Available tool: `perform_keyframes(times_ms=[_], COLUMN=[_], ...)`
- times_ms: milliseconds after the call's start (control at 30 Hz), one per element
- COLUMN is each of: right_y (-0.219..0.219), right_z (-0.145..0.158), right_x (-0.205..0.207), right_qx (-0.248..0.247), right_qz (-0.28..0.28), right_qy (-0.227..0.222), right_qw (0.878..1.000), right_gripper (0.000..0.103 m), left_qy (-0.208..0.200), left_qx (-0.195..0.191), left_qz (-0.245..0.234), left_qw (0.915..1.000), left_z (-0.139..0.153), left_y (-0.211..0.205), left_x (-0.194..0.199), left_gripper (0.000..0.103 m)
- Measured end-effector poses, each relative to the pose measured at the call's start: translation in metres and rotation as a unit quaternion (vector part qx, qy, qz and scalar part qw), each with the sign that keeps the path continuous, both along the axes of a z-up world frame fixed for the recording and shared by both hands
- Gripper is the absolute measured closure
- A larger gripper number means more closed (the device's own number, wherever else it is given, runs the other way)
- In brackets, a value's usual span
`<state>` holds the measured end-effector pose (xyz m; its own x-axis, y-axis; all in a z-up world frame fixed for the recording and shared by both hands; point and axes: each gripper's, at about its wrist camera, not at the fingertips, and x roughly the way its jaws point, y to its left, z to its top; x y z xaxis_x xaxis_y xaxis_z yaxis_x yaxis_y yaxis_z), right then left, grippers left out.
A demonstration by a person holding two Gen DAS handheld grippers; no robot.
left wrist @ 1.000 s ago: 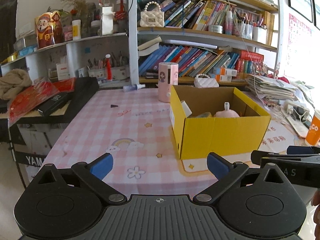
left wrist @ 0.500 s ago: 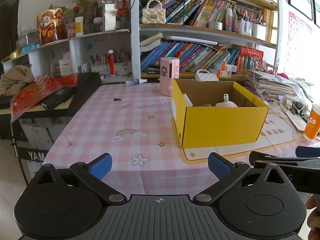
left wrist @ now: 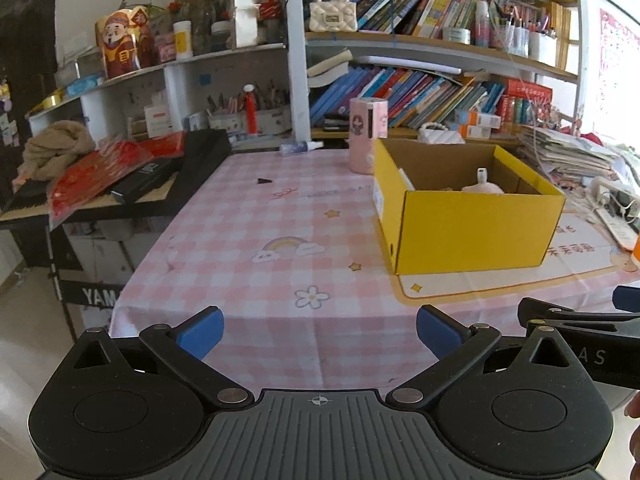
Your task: Organize objects
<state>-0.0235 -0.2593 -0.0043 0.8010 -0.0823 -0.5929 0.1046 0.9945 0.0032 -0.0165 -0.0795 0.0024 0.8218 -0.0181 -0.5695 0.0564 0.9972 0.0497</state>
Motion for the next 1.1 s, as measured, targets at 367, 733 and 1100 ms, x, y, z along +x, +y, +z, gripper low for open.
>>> perform_keyframes(times_ms=[367, 733, 1100], right_y=[0.007, 0.013, 0.013], right_z=[-0.002, -0.003, -0.003], right_x=[-0.003, -0.006, -0.006], right_qx=[-0.002, -0.002, -0.002], right_qz=[0.006, 0.011, 0.011], right_qy=[0.002, 0.003, 0.003], right_qw=[1.0, 1.0, 1.0], right_gripper=[0.002, 0.002, 0.002], left_qy=[0.005, 0.011, 0.011], left_qx=[0.0, -0.003, 0.0], left_qz=[0.012, 0.019, 0.018], left_qw=[0.9999, 0.9998, 0.9998], left_z=[-0.001, -0.002, -0.002], left_y=[0.005, 0.01, 0.01], left_x=[-0.005, -0.008, -0.01], left_gripper=[0.0, 0.0, 0.0])
